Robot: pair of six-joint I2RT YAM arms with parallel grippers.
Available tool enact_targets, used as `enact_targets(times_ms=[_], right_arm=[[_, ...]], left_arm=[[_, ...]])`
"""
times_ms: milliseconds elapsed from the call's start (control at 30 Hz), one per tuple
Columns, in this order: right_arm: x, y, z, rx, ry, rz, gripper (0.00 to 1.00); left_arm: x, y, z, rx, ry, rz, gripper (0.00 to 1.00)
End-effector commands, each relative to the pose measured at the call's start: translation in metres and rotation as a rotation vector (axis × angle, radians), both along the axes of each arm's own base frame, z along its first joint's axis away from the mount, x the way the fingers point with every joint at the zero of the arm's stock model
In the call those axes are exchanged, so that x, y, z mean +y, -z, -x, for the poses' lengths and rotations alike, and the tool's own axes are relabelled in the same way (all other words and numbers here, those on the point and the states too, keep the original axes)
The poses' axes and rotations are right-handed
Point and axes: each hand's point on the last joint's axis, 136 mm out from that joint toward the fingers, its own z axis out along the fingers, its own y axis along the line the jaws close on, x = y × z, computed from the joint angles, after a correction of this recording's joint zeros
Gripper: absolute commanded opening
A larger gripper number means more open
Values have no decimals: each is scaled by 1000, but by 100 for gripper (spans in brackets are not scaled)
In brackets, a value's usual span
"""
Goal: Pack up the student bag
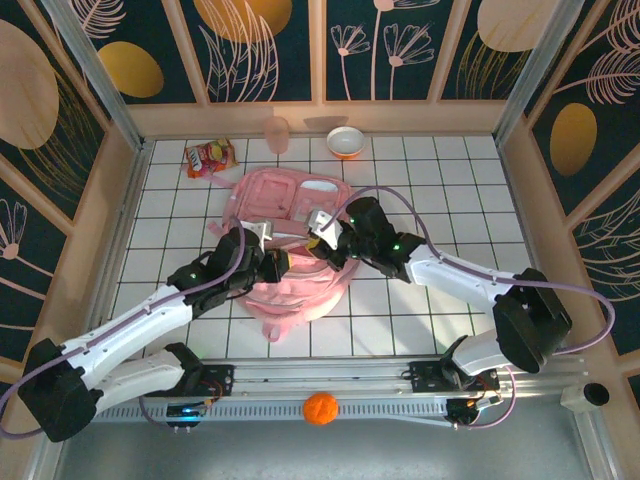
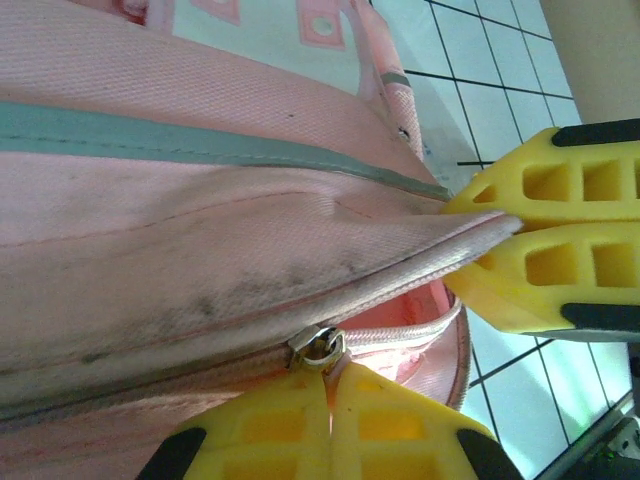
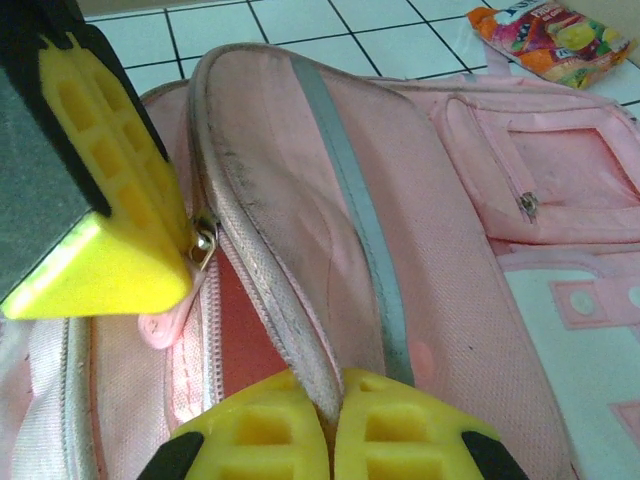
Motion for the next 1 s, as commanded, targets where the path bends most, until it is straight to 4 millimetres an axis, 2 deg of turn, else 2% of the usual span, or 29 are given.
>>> enact_targets(times_ms=[0, 167, 500, 533, 700, 767, 833, 867, 933, 967], right_arm=[[-3, -65, 1, -112, -54, -141, 0], [-17, -73, 1, -124, -97, -152, 0], [-44, -87, 20, -152, -263, -212, 0], [-51, -90, 14, -160, -255, -219, 0], [-56, -90, 12, -173, -292, -224, 0], [-55, -90, 10, -164, -295, -227, 0], [-54, -89, 7, -149, -288, -225, 0], [-53, -87, 5, -141, -283, -222, 0], [-53, -85, 2, -140, -271, -214, 0], [-53, -84, 1, -139, -267, -211, 0]], left_arm=[[40, 20, -3, -5, -108, -180, 0], [57, 14, -7, -47, -146, -222, 0], [119, 15, -28, -123, -301, -370, 0], [123, 14, -32, -133, -313, -380, 0], [140, 13, -50, -170, -372, -406, 0], [134, 3, -57, -214, -342, -399, 1], [117, -15, -61, -296, -250, -358, 19], [107, -25, -61, -346, -181, -339, 24], [84, -42, -51, -437, -17, -297, 42], [77, -48, -45, -466, 45, -287, 48]])
